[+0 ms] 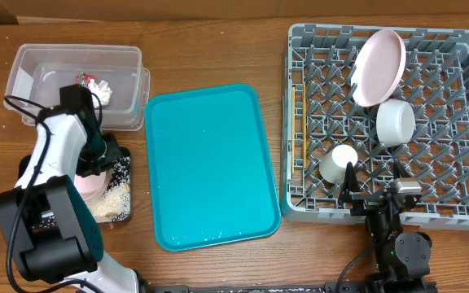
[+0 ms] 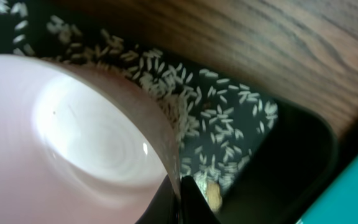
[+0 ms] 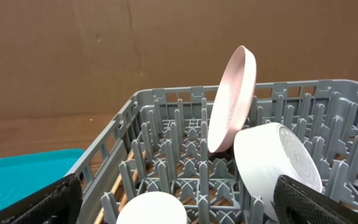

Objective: Sort waste into correct bins and load items into the dishwasher
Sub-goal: 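Shake the inverted pink bowl to empty scraps onto the black tray, then lift the pink bowl and carry it over the gray rack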

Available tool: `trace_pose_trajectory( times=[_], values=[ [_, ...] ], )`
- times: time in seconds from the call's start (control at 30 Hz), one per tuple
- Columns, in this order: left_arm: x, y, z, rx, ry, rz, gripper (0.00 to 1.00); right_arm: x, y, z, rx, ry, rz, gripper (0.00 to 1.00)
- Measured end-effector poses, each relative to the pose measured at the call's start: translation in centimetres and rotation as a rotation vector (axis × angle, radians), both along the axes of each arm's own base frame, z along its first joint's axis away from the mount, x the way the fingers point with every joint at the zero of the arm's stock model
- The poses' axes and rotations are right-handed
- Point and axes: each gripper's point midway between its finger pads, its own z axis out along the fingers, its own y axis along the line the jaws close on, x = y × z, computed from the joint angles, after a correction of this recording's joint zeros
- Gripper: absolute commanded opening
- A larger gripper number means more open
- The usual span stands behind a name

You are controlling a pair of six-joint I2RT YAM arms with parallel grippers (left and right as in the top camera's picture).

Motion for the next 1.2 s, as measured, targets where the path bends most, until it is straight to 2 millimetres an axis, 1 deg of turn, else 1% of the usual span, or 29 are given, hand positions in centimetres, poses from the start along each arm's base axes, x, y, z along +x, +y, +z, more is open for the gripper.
trace_pose_trajectory(
  times=[0.07, 0.17, 0.23, 0.3, 0.37, 0.43, 0.5, 0.57, 0.63, 0.73, 0.83, 0.97, 1.03, 1.07, 1.1, 1.13, 1.2],
  values=[
    [0.2, -0.2, 1.4, -0.015, 0.0, 0.012, 0.04, 0.0, 0.0, 0.0, 0.0, 0.0, 0.0, 1.0],
    [2.0, -0.9, 4.7, -0.057, -0.104, 0.015, 0.04, 0.0, 0.0, 0.0, 0.0, 0.0, 0.0, 1.0],
    [3.7, -1.8, 7.6, -0.101, -0.232, 0.003, 0.04, 0.0, 0.0, 0.0, 0.0, 0.0, 0.0, 1.0],
    [4.7, -2.9, 10.7, -0.162, -0.361, -0.014, 0.04, 0.0, 0.0, 0.0, 0.0, 0.0, 0.0, 1.0],
    [5.0, -4.5, 14.1, -0.249, -0.481, -0.044, 0.04, 0.0, 0.0, 0.0, 0.0, 0.0, 0.0, 1.0],
    [4.8, -5.9, 16.8, -0.347, -0.577, -0.092, 0.04, 0.0, 0.0, 0.0, 0.0, 0.0, 0.0, 1.0],
    [4.6, -7.0, 18.7, -0.455, -0.651, -0.147, 0.05, 0.0, 0.0, 0.0, 0.0, 0.0, 0.0, 1.0],
    [4.5, -7.8, 20.0, -0.571, -0.716, -0.203, 0.04, 0.0, 0.0, 0.0, 0.0, 0.0, 0.0, 1.0],
    [3.9, -8.4, 20.7, -0.703, -0.782, -0.267, 0.04, 0.0, 0.0, 0.0, 0.0, 0.0, 0.0, 1.0],
    [1.8, -9.7, 21.6, -0.936, -0.893, -0.345, 0.04, 0.0, 0.0, 0.0, 0.0, 0.0, 0.0, 1.0],
    [0.6, -10.1, 21.7, -1.062, -0.998, -0.37, 0.04, 0.0, 0.0, 0.0, 0.0, 0.0, 0.0, 1.0],
    [0.2, -11.0, 21.7, -1.124, -1.054, -0.415, 0.04, 0.0, 0.0, 0.0, 0.0, 0.0, 0.0, 1.0],
    [0.1, -11.9, 21.7, -1.133, -1.049, -0.456, 0.04, 0.0, 0.0, 0.0, 0.0, 0.0, 0.0, 1.0],
    [0.1, -12.6, 21.7, -1.14, -1.043, -0.48, 0.04, 0.0, 0.0, 0.0, 0.0, 0.0, 0.0, 1.0],
    [0.1, -13.6, 21.6, -1.144, -1.023, -0.522, 0.04, 0.0, 0.0, 0.0, 0.0, 0.0, 0.0, 1.0],
    [0.2, -14.0, 21.6, -1.144, -1.017, -0.54, 0.04, 0.0, 0.0, 0.0, 0.0, 0.0, 0.0, 1.0],
    [0.8, -16.8, 21.1, -1.111, -0.959, -0.667, 0.04, 0.0, 0.0, 0.0, 0.0, 0.0, 0.0, 1.0]
  ],
)
